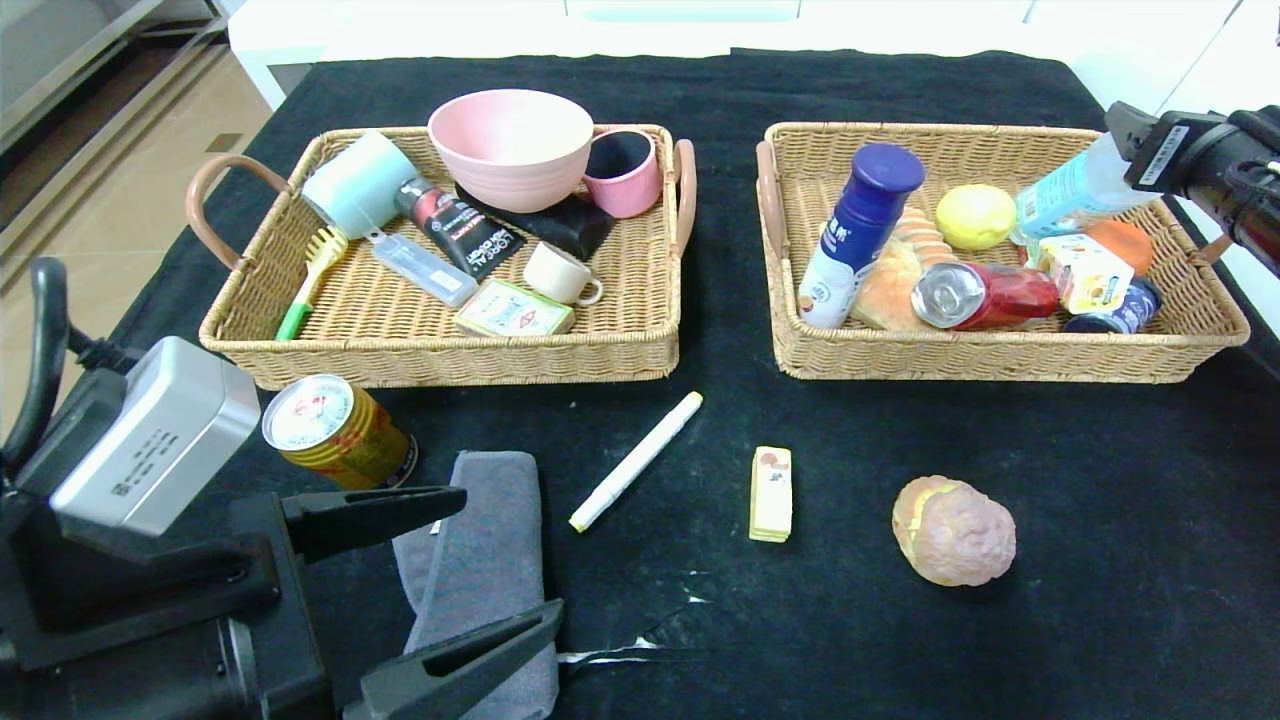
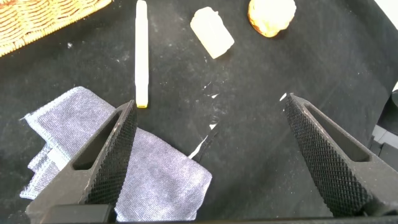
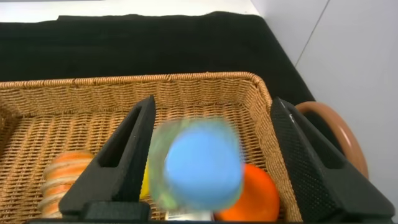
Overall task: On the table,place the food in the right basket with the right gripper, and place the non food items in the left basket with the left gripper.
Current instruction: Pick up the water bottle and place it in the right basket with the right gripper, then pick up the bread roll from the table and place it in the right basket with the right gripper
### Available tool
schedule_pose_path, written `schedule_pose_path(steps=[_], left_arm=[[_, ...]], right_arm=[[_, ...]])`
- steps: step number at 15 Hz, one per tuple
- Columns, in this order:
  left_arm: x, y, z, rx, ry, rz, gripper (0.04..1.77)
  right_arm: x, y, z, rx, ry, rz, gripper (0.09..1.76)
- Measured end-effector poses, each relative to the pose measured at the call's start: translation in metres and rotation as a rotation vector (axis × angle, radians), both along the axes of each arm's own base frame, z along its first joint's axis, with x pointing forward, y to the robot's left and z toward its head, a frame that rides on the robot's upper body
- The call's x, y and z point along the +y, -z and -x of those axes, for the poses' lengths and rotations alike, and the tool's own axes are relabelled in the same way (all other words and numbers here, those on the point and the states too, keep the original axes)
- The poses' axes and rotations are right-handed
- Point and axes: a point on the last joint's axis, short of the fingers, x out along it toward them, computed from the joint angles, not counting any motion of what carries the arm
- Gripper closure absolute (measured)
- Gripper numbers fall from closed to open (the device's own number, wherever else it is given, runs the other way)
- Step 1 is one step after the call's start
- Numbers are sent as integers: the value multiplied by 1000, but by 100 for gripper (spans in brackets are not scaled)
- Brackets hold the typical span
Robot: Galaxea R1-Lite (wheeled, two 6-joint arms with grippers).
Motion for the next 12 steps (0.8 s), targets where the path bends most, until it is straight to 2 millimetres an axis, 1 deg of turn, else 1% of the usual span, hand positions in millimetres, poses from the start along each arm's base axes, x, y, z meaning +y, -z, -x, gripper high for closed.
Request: schedule_pose_path(steps=[3,6,12], left_arm=[[0,0,0,0,-1,-1,9],[0,0,0,0,-1,-1,9],[1,1,1,-10,0,-13,9]], right_arm=[[4,2,7,35,-12,0,37],[14,3,22,64,-43,1,30],[32,10,69,193,-115,9,21]])
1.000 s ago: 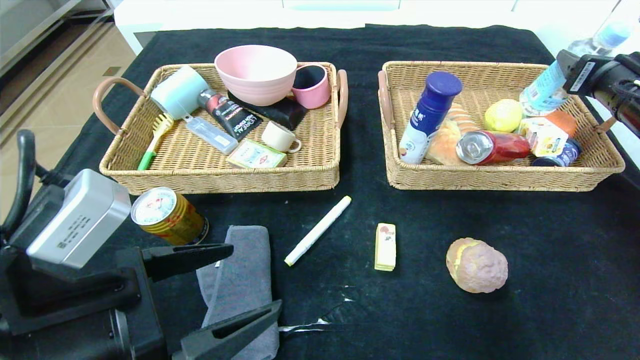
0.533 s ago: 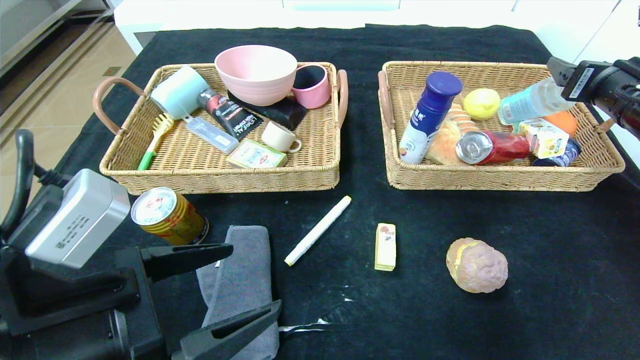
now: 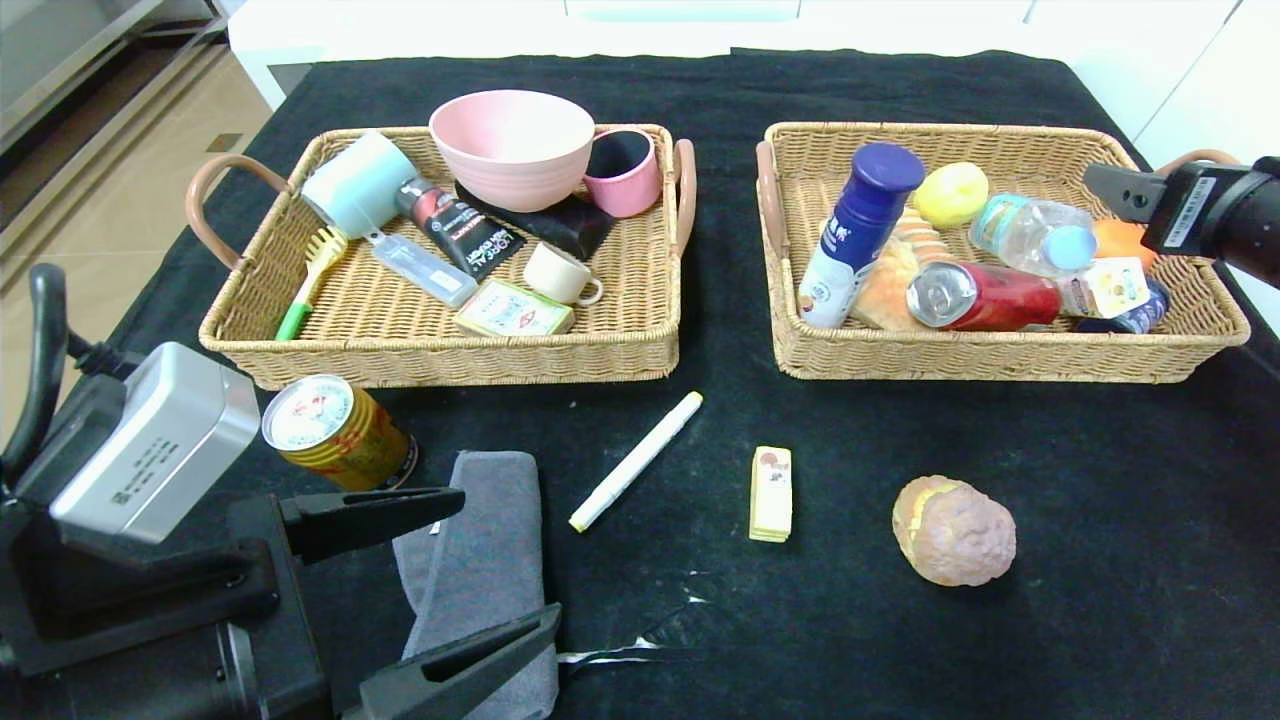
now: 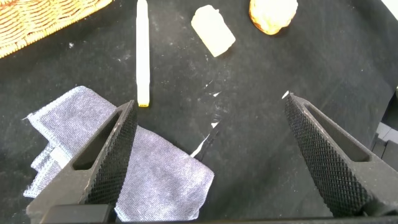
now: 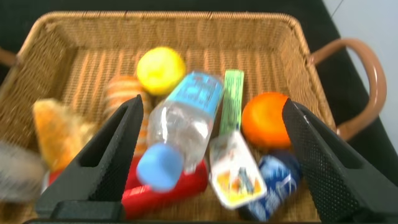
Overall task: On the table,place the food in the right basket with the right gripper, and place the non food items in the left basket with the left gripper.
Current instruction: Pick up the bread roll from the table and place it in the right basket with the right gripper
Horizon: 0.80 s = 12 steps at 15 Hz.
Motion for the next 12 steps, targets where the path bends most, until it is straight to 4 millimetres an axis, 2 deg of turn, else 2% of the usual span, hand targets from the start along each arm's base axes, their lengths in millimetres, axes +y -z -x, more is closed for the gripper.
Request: schedule_pose_path(steps=[8,12], left_arm=[[0,1,0,1,1,-4,9],[0,2,0,3,1,-7,9]], right_arm=[[30,24,92,360,-159,41,17],[43,34,116,420,-196,24,16]])
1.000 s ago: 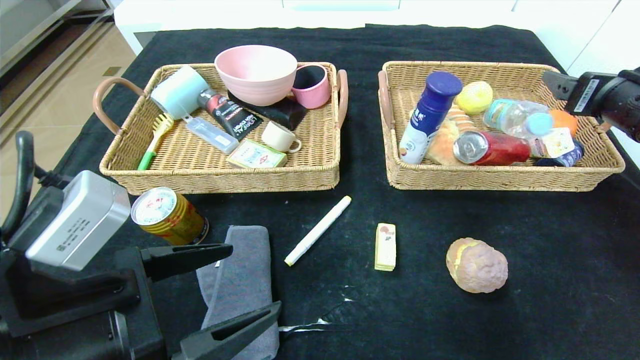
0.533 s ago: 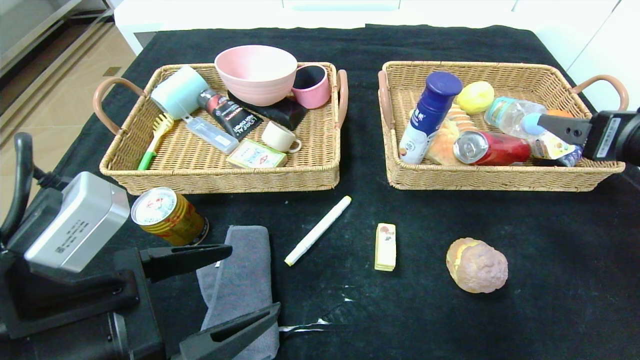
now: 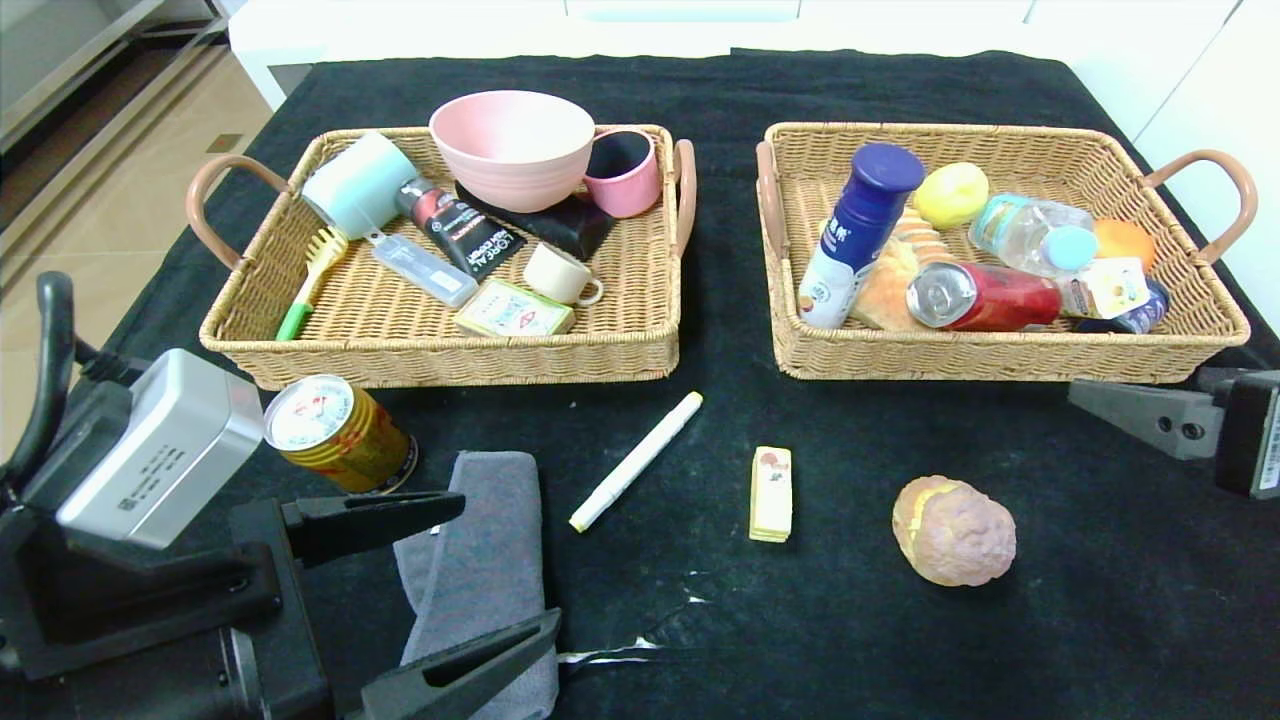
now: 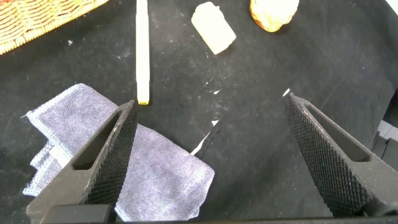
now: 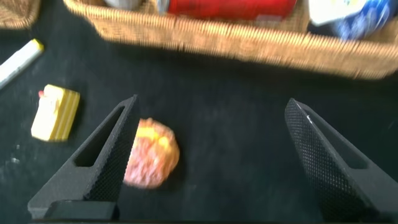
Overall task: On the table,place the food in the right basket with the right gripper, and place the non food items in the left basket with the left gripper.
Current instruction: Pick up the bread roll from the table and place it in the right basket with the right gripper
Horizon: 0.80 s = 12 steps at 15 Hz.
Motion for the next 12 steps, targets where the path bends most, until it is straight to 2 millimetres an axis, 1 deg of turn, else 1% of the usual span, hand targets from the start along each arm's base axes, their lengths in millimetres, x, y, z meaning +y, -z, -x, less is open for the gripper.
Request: schedule_pose_path(steps=[3,7,9,12], left_arm=[[0,0,0,1,0,-1,9],[0,-1,0,-2,0,2,9],[0,-1,0,-3,0,2,9],[0,-1,1,-4,0,3,9]], right_arm=[[15,11,1,54,20,-77,15],[33,28,-12,136,76,-131,15],[43,37,-15,177,65,-137,15],[53,47,-20,217,52,-116,15]])
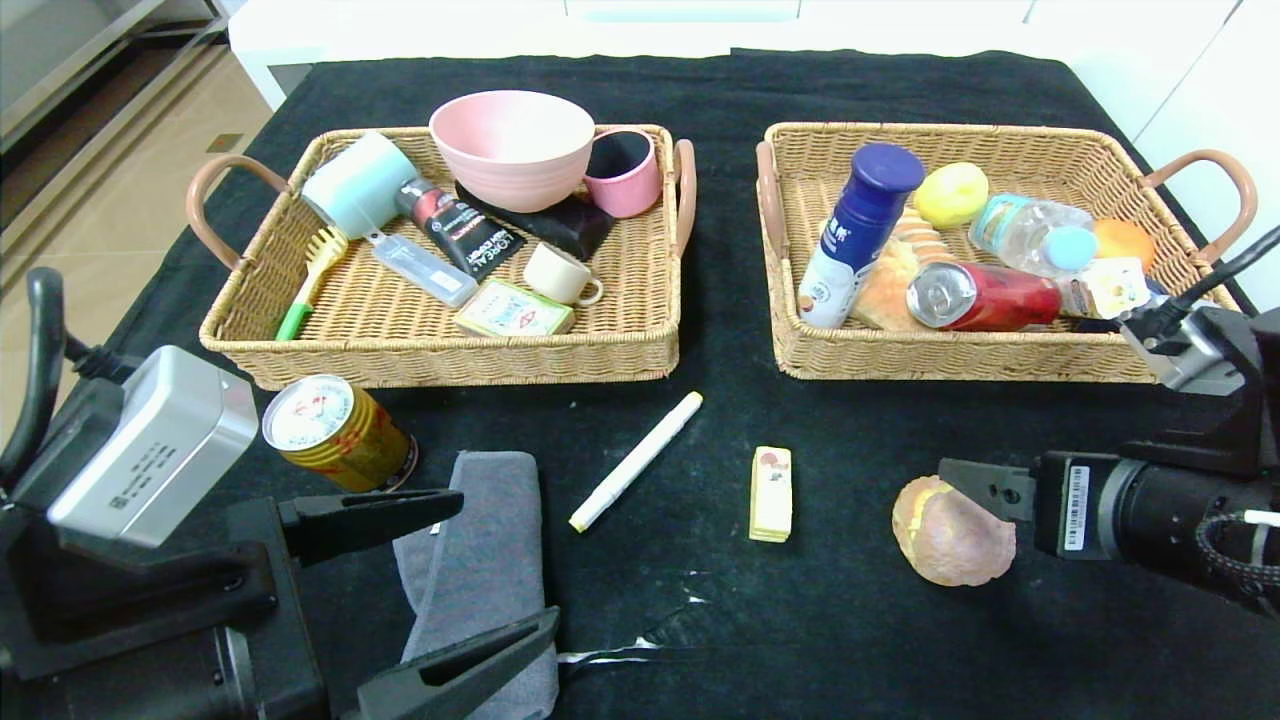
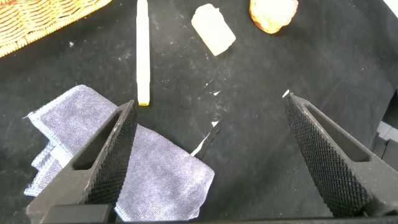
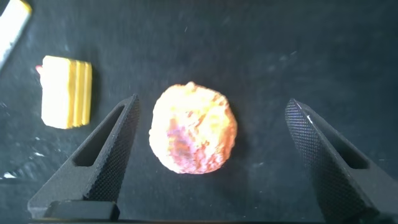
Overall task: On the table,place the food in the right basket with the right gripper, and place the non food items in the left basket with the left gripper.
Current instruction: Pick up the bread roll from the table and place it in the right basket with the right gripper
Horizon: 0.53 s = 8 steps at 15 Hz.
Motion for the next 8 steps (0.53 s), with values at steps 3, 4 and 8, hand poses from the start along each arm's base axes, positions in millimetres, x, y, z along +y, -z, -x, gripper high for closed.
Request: schedule_pose_path(steps=[3,4,8], left_arm=[[0,0,0,0,0,0,9],[0,0,0,0,0,0,9],[0,0,0,-2,0,1,9]], right_arm=[[8,8,-2,28,-21,17,15],[10,10,-3,37,-23,22,15],[15,21,-10,73,-25,45,15]])
